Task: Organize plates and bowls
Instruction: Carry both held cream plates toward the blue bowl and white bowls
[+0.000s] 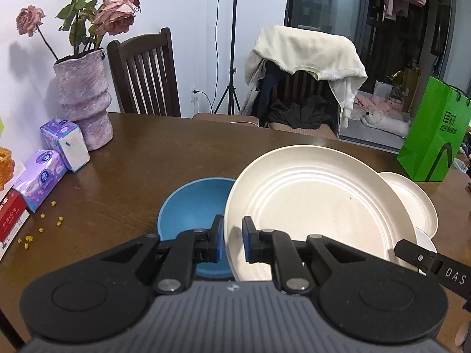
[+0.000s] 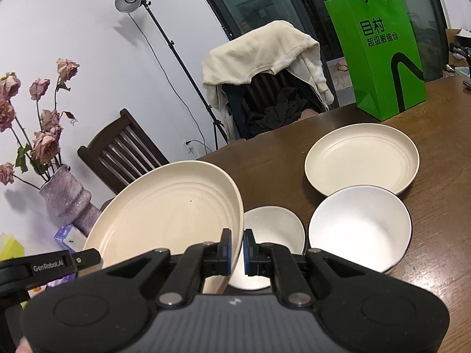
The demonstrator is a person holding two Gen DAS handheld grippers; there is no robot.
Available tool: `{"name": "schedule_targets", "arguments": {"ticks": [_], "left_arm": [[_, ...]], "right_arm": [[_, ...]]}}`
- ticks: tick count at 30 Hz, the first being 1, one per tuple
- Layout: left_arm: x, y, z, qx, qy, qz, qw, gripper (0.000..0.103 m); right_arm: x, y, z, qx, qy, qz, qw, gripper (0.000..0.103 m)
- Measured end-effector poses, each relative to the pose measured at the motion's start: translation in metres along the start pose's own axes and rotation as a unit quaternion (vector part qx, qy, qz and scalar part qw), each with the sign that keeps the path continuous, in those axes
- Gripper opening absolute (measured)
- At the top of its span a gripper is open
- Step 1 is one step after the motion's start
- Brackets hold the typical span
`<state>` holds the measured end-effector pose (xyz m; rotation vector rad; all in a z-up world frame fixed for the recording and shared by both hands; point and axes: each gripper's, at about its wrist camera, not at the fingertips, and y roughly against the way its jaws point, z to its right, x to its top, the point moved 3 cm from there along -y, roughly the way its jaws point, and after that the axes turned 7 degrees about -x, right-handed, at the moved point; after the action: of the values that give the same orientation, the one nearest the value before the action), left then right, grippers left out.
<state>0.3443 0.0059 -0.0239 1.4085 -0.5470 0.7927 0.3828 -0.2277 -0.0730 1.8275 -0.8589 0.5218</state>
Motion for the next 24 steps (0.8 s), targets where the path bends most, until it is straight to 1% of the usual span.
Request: {"name": "schedule_targets", "arguments": {"ticks": [13, 24], "left_arm": [[-0.025, 0.037, -0.011, -0.012, 0.003, 0.012, 0.9999, 0.013], [-0.046, 0.060, -0.017, -0.014, 0.004, 0.019, 0.9997, 0.013]], "right_arm": [[-0.022, 0.042, -0.005, -0.002, 0.019, 0.013, 1.000, 0.008], [-0.046, 0.065, -0.006, -0.004, 0.025, 0.015, 1.000, 0.008]]}}
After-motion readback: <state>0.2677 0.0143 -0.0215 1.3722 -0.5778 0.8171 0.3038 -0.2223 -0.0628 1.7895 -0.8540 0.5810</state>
